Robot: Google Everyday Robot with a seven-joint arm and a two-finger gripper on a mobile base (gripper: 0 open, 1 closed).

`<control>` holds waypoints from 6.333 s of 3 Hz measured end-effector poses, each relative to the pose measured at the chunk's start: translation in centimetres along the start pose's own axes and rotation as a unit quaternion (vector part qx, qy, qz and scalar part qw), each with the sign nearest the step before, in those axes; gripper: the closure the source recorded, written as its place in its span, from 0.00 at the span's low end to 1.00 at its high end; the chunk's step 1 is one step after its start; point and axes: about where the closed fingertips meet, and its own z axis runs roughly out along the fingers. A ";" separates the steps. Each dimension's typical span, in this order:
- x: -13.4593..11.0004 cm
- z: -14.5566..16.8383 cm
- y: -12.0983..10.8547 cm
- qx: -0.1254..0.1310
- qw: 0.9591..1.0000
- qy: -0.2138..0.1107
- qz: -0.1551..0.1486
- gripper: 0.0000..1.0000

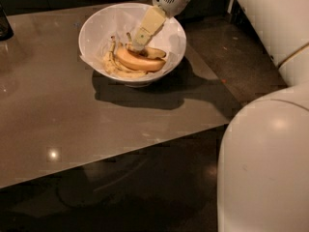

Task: Pick banana from white bowl

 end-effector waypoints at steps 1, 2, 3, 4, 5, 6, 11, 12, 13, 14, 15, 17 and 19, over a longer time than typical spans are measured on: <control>-0.6 1.3 1.0 -0.007 1.000 0.003 0.023 0.00; -1.1 2.1 1.6 -0.009 0.999 0.009 0.039 0.10; -1.2 2.9 1.7 -0.009 0.998 0.020 0.052 0.12; -0.8 3.8 1.3 -0.010 0.997 0.030 0.067 0.13; 0.6 4.7 0.5 -0.013 0.995 0.042 0.088 0.15; 1.8 5.7 -0.2 -0.020 0.993 0.050 0.106 0.16; 2.2 2.6 1.1 0.007 0.998 0.012 0.062 1.00; 2.4 -0.3 1.9 0.026 0.999 -0.008 0.024 1.00; 2.5 -2.9 3.1 0.053 0.997 -0.043 -0.032 1.00; 2.4 -2.9 3.0 0.057 0.996 -0.046 -0.042 1.00; 0.9 -4.9 5.3 0.050 0.993 -0.069 -0.083 1.00; 0.9 -8.4 11.0 -0.020 0.974 -0.122 -0.189 1.00; 0.9 -9.3 13.1 -0.030 0.973 -0.112 -0.199 1.00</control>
Offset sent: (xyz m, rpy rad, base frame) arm -0.0129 0.0314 -0.0157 0.0006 0.0860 -0.0951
